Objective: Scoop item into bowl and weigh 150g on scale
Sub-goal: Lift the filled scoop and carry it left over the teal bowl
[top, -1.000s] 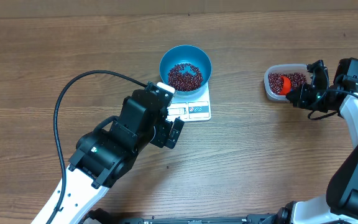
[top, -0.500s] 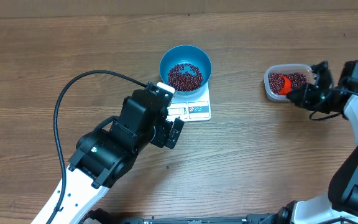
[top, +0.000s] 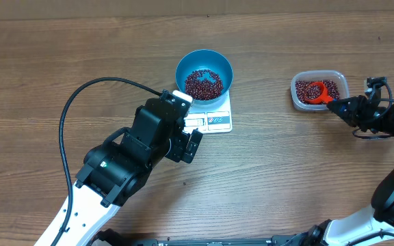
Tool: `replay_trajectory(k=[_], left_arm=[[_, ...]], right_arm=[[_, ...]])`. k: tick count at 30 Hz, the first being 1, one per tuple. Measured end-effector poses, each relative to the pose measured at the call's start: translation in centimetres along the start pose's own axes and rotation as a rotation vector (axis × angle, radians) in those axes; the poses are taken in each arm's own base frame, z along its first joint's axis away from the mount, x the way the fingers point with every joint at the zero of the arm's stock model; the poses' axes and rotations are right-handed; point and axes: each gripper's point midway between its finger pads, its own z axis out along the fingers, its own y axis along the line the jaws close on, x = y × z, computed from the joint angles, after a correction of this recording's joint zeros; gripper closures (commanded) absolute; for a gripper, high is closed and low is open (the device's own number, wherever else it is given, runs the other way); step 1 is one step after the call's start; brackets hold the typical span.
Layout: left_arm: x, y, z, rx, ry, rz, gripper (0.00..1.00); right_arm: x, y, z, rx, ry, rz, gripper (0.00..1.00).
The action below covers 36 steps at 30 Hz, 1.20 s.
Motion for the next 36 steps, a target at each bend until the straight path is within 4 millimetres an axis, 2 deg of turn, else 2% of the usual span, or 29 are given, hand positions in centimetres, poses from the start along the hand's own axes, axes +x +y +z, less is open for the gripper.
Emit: replay_trajectory(k=[6, 13, 25, 29, 36], left_arm=[[0.0, 0.0, 0.0, 0.0, 0.0, 0.0, 0.0], [0.0, 0.0, 0.0, 0.0, 0.0, 0.0, 0.01], [0.0, 0.0, 0.0, 0.0, 0.0, 0.0, 0.0], [0.0, 0.0, 0.0, 0.0, 0.0, 0.0, 0.0], [0.0, 0.0, 0.0, 0.0, 0.0, 0.0, 0.0]], right_arm=[[-0.6, 1.5, -1.0, -0.129, -0.04, 0.024, 0.96], [-0.9, 2.2, -2.3, -0.215, -0.076, 0.06, 0.96], [-1.4, 5.6, -3.3, -0.417, -0.103, 0.063, 0.96], [-1.0, 7.0, -2.5, -0.46, -0.073, 0.05, 0.96], [0.7, 11.9, 1.6, -0.537, 0.047, -0.096, 0.96]])
